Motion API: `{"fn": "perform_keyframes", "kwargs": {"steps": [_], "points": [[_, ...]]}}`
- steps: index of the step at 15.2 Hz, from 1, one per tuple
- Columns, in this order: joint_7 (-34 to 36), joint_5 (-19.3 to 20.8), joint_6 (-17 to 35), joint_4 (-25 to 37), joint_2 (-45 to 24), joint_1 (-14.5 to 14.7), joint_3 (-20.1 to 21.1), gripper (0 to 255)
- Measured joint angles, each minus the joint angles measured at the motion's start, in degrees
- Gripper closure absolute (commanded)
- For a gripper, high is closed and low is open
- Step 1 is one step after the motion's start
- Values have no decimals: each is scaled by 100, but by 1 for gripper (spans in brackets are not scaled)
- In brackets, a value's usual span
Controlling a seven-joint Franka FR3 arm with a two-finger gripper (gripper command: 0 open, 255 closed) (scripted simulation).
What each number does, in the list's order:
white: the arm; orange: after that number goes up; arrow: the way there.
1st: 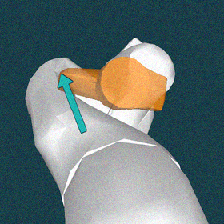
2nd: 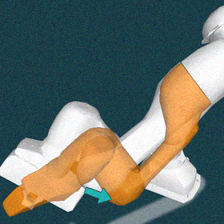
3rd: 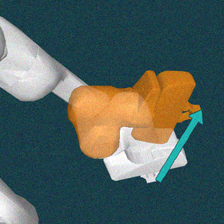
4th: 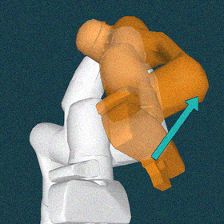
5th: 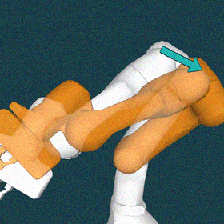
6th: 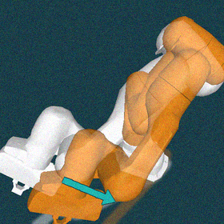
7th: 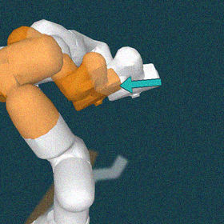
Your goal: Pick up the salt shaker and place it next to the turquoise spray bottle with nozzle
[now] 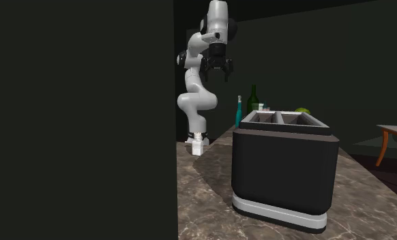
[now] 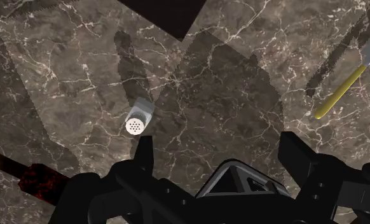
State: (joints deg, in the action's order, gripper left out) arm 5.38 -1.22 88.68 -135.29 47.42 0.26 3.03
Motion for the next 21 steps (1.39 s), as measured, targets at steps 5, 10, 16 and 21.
{"fn": "perform_keyframes", "kwargs": {"steps": [5, 10, 16, 21], "points": [[-119, 154, 597, -524, -34, -70, -90, 0], [-336, 452, 1582, -1248, -210, -239, -298, 0], [-491, 813, 2962, -1802, -915, -472, -517, 0], [-542, 1051, 3941, -2057, -1554, -634, -655, 0]]}}
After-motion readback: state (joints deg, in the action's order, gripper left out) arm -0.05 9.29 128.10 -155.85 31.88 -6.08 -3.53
